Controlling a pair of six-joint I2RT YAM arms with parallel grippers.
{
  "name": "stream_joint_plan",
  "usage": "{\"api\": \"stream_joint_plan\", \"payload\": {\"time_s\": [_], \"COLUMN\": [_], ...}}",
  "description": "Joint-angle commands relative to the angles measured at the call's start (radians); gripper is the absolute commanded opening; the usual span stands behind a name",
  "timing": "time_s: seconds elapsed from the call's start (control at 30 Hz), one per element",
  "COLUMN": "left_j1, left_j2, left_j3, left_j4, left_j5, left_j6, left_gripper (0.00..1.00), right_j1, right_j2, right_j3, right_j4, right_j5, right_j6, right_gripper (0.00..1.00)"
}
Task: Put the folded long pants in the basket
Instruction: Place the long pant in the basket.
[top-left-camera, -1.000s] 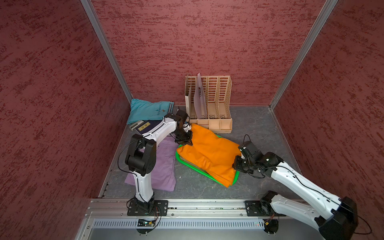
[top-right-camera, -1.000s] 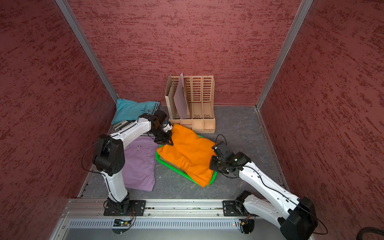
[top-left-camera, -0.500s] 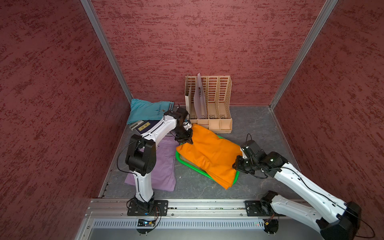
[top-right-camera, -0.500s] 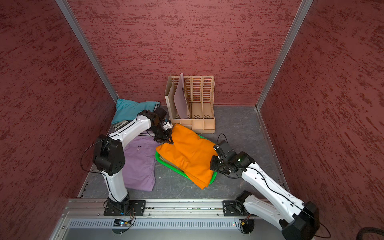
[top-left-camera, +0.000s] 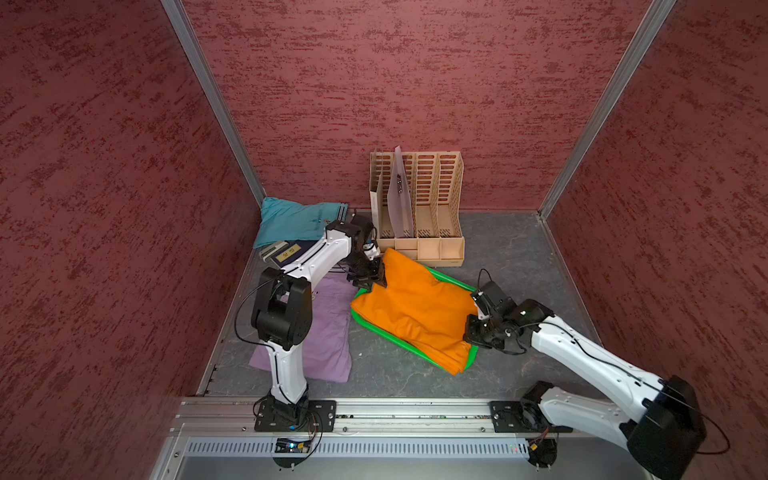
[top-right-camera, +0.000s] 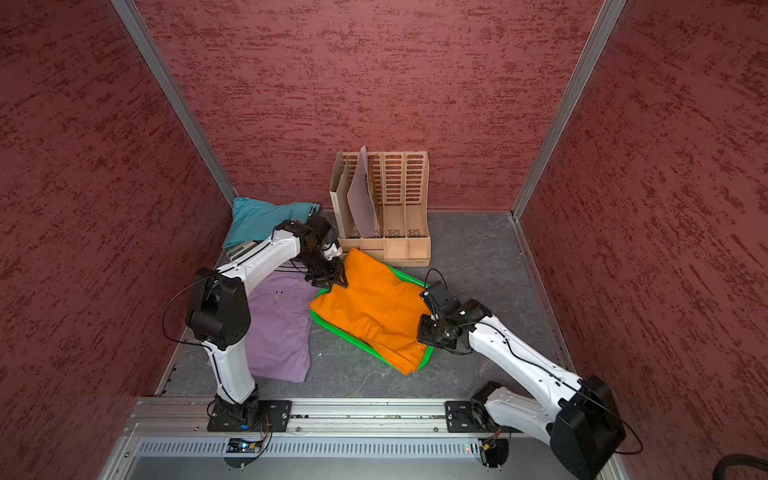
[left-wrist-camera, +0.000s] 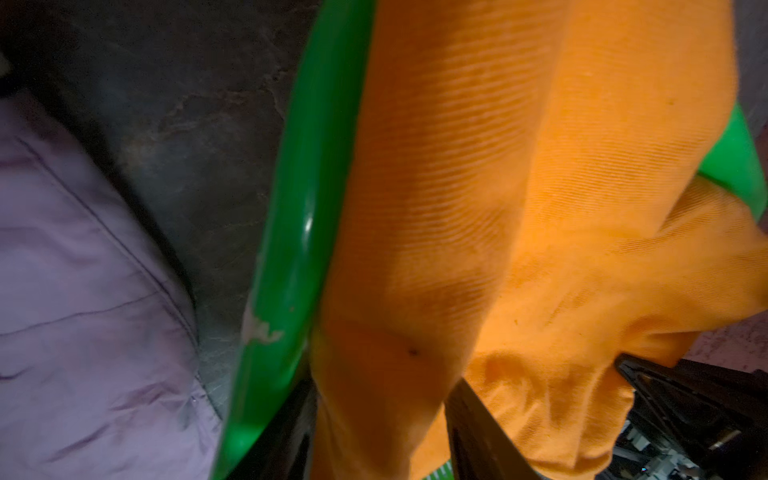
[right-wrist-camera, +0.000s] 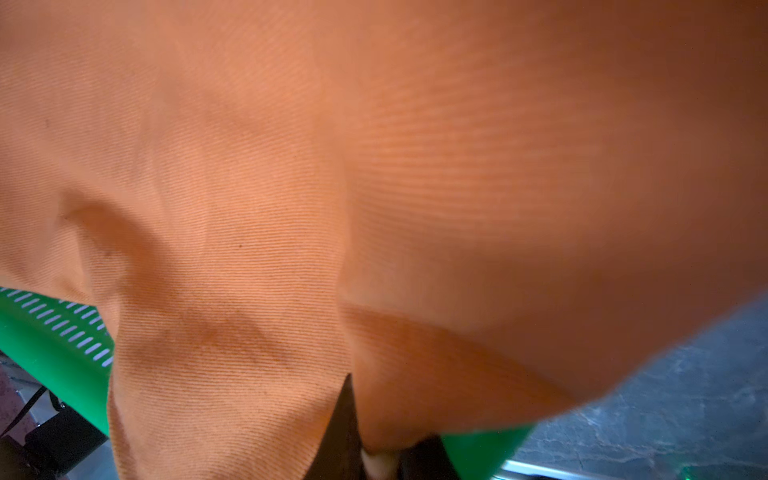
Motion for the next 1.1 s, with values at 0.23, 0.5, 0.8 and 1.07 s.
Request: {"api": "stream_joint_plan", "payload": {"time_s": [0.23,0.5,0.8,1.07], "left_j1": [0.017,0.023,0.094,0.203], "left_j2": [-0.196,-0.312,-0.440,-0.569], "left_j3": [0.001,-0.083,-0.238,-0.389], "left_j4": [0.023,0.084,0.154,0.213], "left_j5": [-0.017,0.013,-0.001,-0.051], "left_j6": [-0.048,-0.095,-0.150,-0.204], "left_gripper": [0.62,0.66,0.75,0.89], "right_j1": [-0.279,-0.482,-0.678,-0.681], "right_j2": [0.068,0.211,0.328,0.150], "right_j3": [0.004,0.148,0.275,0.331], "right_j4": [-0.040,-0.017,0.018,0.004], "right_j5": [0.047,0.056,-0.007,-0.003], "right_j6": [-0.168,-0.269,-0.303,-0.296], "right_gripper": [0.14,0.18,0.23,0.58]}}
